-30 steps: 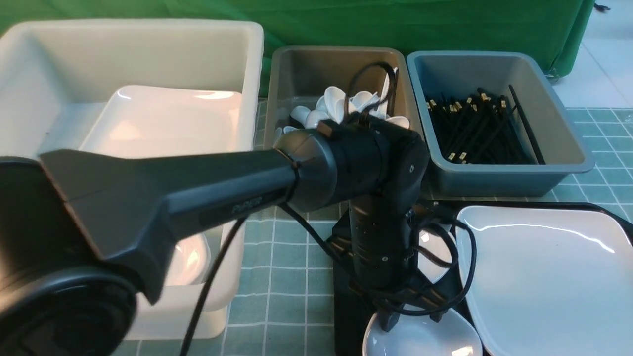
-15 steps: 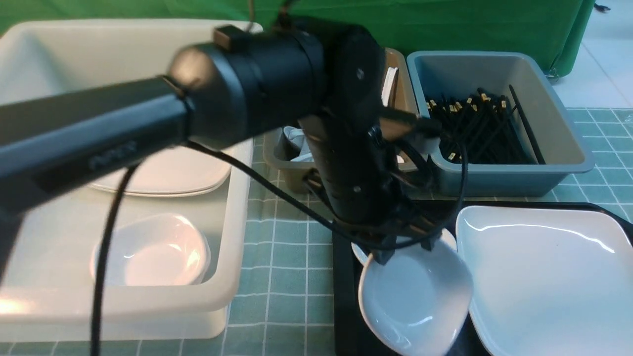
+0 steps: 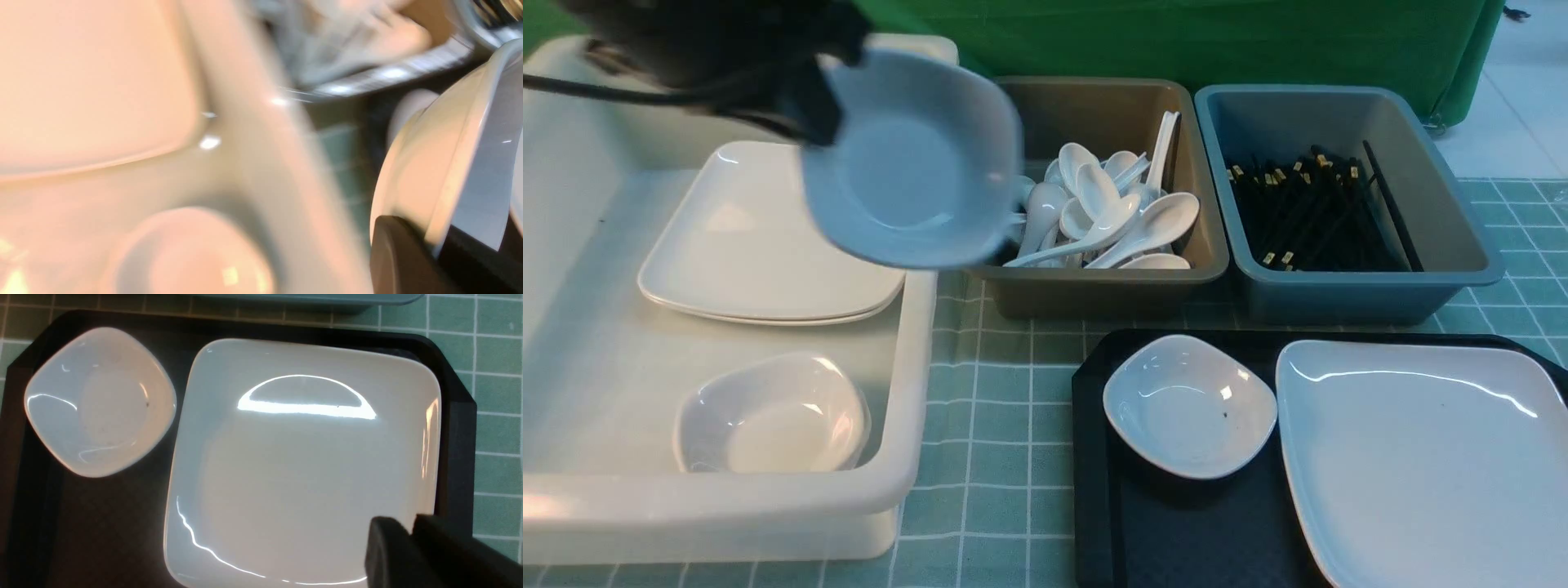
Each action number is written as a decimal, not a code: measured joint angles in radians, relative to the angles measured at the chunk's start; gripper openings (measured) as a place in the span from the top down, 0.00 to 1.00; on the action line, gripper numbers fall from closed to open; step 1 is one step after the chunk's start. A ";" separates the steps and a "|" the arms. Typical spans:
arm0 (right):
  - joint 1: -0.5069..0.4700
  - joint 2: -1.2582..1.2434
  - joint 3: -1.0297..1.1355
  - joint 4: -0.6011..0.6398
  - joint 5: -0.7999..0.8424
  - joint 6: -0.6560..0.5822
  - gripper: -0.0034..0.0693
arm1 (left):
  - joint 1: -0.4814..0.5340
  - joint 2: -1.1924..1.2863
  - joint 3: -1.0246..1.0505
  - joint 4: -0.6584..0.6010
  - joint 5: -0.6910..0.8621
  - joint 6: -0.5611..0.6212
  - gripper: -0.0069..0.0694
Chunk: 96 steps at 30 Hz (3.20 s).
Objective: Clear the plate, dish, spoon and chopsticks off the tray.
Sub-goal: Use the left arm to put the small plate into the large storage box on the left, then use the left arm to grab a small plate from the dinner plate, then use the left arm to put the small plate into the large storage box on the left
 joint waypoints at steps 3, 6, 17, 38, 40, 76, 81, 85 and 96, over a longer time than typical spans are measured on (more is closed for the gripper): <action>0.000 0.000 0.000 0.000 0.000 0.000 0.79 | 0.162 -0.033 0.133 -0.014 -0.014 0.005 0.88; 0.000 0.000 0.000 0.000 0.000 0.000 0.78 | 0.286 -0.028 0.330 -0.116 -0.113 0.052 0.88; 0.000 0.000 0.000 0.000 -0.011 0.000 0.77 | 0.328 0.062 0.656 -0.194 -0.364 0.073 0.83; 0.000 0.000 0.000 0.000 -0.014 0.000 0.76 | -0.138 0.007 0.187 -0.108 -0.227 -0.013 0.63; 0.000 0.000 0.000 0.000 -0.014 0.000 0.76 | -0.290 0.067 0.134 -0.098 -0.252 -0.036 0.78; 0.000 0.000 0.001 0.000 -0.015 0.000 0.76 | -0.534 0.776 -0.176 0.038 -0.407 0.074 0.39; 0.000 0.000 0.001 0.000 -0.015 0.000 0.76 | -0.534 0.798 -0.180 0.035 -0.399 0.075 0.50; 0.000 0.000 0.001 0.000 -0.015 0.000 0.76 | -0.532 0.800 -0.186 0.029 -0.364 0.072 0.64; 0.000 0.000 0.001 0.001 -0.014 0.000 0.76 | -0.531 0.678 -0.187 0.012 -0.197 0.039 0.88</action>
